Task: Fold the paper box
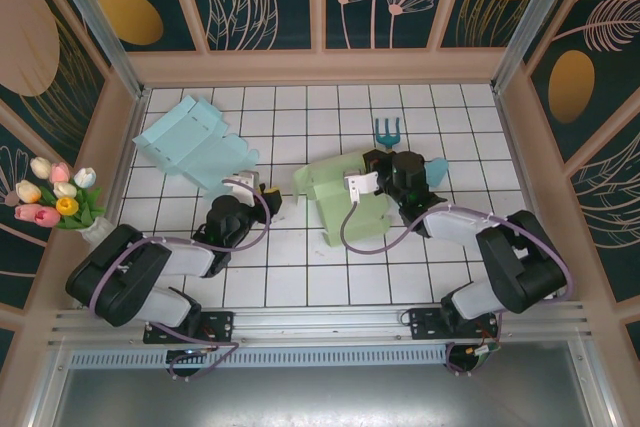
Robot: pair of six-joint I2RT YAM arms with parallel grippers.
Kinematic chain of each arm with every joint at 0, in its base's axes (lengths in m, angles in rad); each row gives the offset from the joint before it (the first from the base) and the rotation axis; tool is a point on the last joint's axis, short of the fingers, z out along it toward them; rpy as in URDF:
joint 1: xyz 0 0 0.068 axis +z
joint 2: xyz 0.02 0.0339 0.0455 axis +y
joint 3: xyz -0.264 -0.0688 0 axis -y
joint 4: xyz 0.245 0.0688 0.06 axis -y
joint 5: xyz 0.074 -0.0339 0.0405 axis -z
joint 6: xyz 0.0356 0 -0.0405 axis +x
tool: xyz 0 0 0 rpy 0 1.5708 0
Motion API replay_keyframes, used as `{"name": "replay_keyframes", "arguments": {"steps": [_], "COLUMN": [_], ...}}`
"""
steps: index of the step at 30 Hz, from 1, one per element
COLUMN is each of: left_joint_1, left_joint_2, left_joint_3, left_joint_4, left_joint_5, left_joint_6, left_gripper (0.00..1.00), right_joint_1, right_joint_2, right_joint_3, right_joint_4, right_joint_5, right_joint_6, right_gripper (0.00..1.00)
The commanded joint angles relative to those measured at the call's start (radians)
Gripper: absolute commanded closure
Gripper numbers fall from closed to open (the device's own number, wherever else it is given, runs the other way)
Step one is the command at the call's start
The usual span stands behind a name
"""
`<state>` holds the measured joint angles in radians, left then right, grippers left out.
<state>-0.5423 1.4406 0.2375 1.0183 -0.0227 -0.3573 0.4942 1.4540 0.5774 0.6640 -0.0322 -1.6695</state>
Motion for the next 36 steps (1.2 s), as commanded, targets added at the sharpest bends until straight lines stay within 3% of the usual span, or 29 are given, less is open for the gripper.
{"name": "replay_keyframes", "arguments": {"steps": [1, 36], "left_joint_1": [0.001, -0.03], "left_joint_2": [0.034, 0.303], "left_joint_3": [0.029, 0.188], "left_joint_4": [0.041, 0.129], "left_joint_5": [0.01, 0.194], "left_joint_6": [0.029, 0.041], "left_gripper": [0.53, 0.55], "right_joint_1": [-0.015, -0.049], "right_joint_2": [0.036, 0.107], "right_joint_3": [-0.012, 0.028], "right_joint_4": [0.077, -0.037], "right_joint_5": [-0.035, -0.08], "right_joint_6": [-0.035, -0.031], "right_gripper": [1.0, 1.0]}}
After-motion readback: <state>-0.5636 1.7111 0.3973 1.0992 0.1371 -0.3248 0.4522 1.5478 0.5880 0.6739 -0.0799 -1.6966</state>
